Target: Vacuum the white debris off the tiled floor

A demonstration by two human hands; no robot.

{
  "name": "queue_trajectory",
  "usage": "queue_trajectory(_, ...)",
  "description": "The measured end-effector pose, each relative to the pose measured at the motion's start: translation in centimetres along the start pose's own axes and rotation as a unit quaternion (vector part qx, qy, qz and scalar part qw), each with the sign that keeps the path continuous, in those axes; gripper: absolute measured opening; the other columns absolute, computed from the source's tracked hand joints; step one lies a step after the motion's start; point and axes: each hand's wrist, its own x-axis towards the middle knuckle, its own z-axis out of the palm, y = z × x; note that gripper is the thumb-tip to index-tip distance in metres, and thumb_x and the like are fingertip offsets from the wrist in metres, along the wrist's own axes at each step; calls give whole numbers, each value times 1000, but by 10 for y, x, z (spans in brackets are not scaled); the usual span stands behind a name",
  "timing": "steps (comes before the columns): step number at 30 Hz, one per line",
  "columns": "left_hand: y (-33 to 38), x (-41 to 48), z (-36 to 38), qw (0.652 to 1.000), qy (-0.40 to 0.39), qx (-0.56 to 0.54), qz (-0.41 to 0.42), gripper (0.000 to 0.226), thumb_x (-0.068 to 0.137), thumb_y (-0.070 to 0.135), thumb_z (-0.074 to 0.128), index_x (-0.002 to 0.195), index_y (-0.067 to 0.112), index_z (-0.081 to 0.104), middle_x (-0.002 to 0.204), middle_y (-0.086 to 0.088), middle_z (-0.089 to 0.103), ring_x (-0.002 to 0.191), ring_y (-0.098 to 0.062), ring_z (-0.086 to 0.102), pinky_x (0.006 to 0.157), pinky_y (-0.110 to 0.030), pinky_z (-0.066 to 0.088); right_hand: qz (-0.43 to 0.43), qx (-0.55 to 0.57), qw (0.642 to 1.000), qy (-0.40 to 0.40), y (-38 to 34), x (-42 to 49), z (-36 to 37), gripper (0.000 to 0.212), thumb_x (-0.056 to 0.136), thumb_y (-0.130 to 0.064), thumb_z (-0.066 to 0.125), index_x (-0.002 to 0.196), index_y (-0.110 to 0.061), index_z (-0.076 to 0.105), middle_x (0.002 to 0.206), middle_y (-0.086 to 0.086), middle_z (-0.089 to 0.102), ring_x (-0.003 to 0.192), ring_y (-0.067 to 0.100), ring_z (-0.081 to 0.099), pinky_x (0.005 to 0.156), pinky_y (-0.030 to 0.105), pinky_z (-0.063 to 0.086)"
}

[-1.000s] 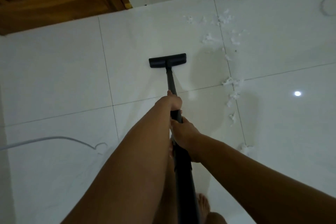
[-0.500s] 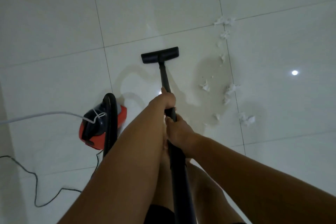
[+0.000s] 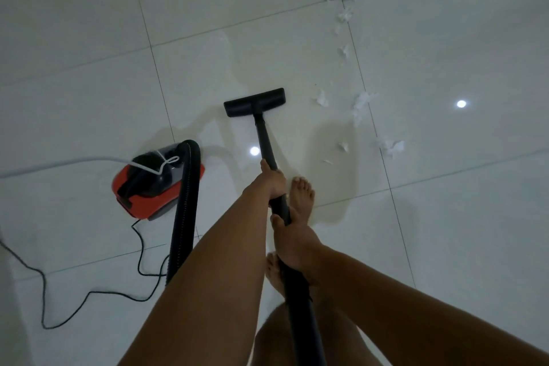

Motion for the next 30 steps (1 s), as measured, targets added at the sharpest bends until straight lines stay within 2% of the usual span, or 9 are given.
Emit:
queue_trajectory(1,-10,-2,6,1000,2,5,1,78,109,22,33,159,32,-26,132,-26,62,116,-35,67,101,-48,56,26,24,999,-25,3,-15,8,43,110,-33,34,153,-32,28,119,10,63,79,0,56,28,4,32)
queue_trajectory(2,-19,-4,13,1000,3,11,3,79,108,20,34,159,31,-26,131,-26,62,117,-35,66,102,-48,55,4,2,999,-37,3,-46,13,41,110,-33,34,151,-30,32,99,9,64,63,5,57,26,6,30)
queue_trajectory(5,-47,-13,33,1000,1,16,6,82,108,16,37,158,30,-27,129,-26,63,118,-35,66,102,-48,55,31,36,999,-23,53,-32,25,33,108,-36,37,139,-30,41,77,10,57,44,15,51,37,15,42)
queue_trajectory(8,-69,-23,52,1000,12,3,1,81,109,16,37,159,31,-25,127,-25,64,115,-33,67,101,-46,56,62,54,996,-27,80,-38,37,28,105,-40,41,130,-29,46,73,10,57,41,17,52,44,26,48)
queue_trajectory(17,-98,-53,91,999,16,-38,6,72,111,20,31,161,29,-21,121,-21,65,90,-22,63,98,-41,57,81,69,993,-40,119,-75,19,32,105,-41,41,133,-26,48,80,11,64,42,17,56,51,31,54)
queue_trajectory(20,-98,-72,107,998,19,-53,8,69,111,24,29,162,33,-17,113,-16,63,81,-18,63,87,-37,59,72,49,995,-46,129,-91,5,36,106,-39,41,139,-27,46,80,11,62,44,16,56,44,25,52)
queue_trajectory(25,-86,-102,155,997,17,-77,16,67,110,25,28,162,35,-13,132,-19,61,78,-17,62,87,-37,60,30,-18,998,-43,158,-118,-45,36,108,-37,37,140,-23,47,82,6,59,50,12,55,30,12,40)
queue_trajectory(27,-77,-115,181,996,18,-85,19,68,110,23,28,162,35,-14,131,-18,61,82,-18,64,89,-38,60,25,-19,998,-52,171,-125,-70,32,107,-35,38,134,-21,50,77,2,57,51,13,54,39,17,48)
queue_trajectory(30,-62,-127,224,995,15,-98,26,66,110,27,28,162,36,-12,123,-16,63,84,-19,65,90,-40,60,33,-36,998,-34,193,-133,-105,39,105,-40,38,140,-26,47,88,5,64,72,21,64,80,39,62)
